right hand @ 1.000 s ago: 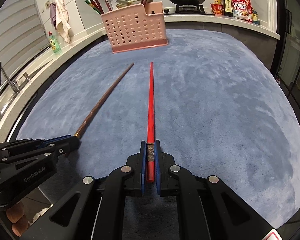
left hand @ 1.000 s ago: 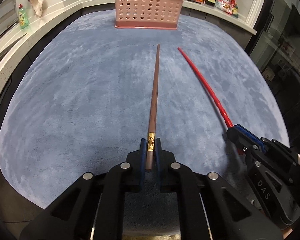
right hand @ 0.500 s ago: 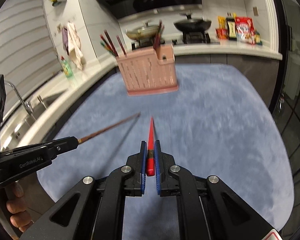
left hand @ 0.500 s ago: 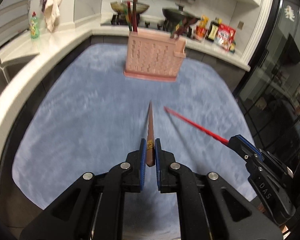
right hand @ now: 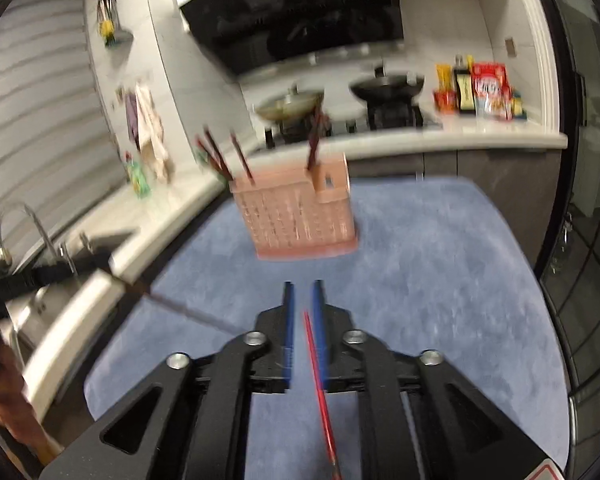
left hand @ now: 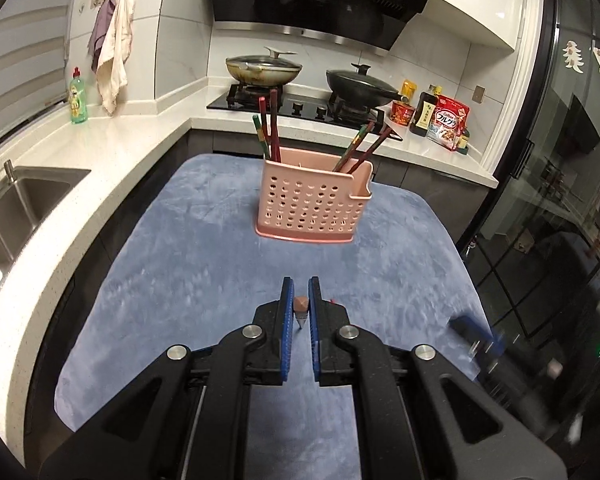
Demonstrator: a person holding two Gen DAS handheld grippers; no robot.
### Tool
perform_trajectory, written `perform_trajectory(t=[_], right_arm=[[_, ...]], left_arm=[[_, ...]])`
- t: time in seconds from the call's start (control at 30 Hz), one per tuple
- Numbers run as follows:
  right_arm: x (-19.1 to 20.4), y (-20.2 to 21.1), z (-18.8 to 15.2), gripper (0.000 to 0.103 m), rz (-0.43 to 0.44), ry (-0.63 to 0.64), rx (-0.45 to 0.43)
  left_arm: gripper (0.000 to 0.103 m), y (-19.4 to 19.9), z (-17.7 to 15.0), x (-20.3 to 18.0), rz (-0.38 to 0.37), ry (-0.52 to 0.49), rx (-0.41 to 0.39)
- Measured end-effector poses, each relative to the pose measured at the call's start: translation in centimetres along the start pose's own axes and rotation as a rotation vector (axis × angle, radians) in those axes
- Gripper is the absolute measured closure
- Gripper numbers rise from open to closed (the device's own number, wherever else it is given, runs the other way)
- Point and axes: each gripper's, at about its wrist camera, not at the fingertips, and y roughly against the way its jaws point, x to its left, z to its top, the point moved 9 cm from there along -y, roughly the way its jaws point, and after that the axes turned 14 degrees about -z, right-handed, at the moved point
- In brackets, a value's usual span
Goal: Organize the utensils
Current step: 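Lift both chopsticks and carry them toward the pink holder with both tools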
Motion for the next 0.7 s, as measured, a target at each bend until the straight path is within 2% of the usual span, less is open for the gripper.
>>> perform_trajectory(t=[0.1,0.2,0.3,0.4,0.7], right_arm=[[-0.6,-1.9,-5.6,0.089,-0.002,0.023,0.141],[-0.9,-2.9,-9.5,0.089,-0.023,0.06,0.217],[-1.3,-3.7,-11.8,0.089,-0.04,0.076,0.264],[-1.5,-4.2,-13.1,0.089,-0.042,0.069,0.293],[-0.7,-4.4,-14.2,0.089,-0.035,0.088,0.305]], left_arm=[[0.096,0.1,-0.5,0.2,0.004,0.007,0.005],[0.096,0.2,-0.6,0.1,-0.005,0.012,0.012],[0.096,0.3,-0.8,-0.1,-0.007,0.011,0.019],[0.096,0.4,-1.0,-0.4,-0.008,0.007,0.025],[0.096,0.5,-1.8,-1.0,-0.008,0.007,0.042]])
